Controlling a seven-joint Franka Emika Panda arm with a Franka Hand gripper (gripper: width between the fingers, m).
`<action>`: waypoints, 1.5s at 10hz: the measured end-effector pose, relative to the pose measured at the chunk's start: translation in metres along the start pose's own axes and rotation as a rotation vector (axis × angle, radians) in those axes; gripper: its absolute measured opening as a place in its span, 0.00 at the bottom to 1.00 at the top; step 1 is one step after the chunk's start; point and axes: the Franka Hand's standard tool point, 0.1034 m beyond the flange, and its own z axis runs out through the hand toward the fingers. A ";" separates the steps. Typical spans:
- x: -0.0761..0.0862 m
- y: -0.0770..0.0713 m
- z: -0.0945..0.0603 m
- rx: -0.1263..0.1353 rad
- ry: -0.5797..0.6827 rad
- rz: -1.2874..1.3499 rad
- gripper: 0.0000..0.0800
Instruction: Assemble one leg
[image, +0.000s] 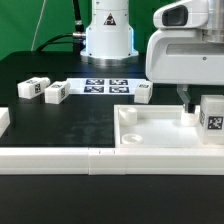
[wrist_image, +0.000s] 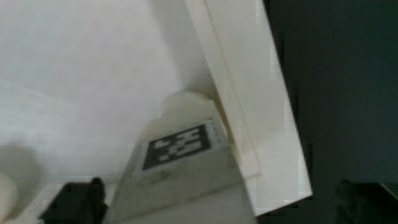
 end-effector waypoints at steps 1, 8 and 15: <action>0.000 -0.002 0.000 -0.006 0.005 -0.069 0.81; 0.002 0.003 0.001 -0.021 0.015 -0.102 0.37; 0.002 0.007 0.000 0.015 0.005 0.354 0.37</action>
Offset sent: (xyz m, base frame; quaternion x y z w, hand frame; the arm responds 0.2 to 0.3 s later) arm 0.0000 0.0000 0.0000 0.0000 0.0000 0.0000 1.0000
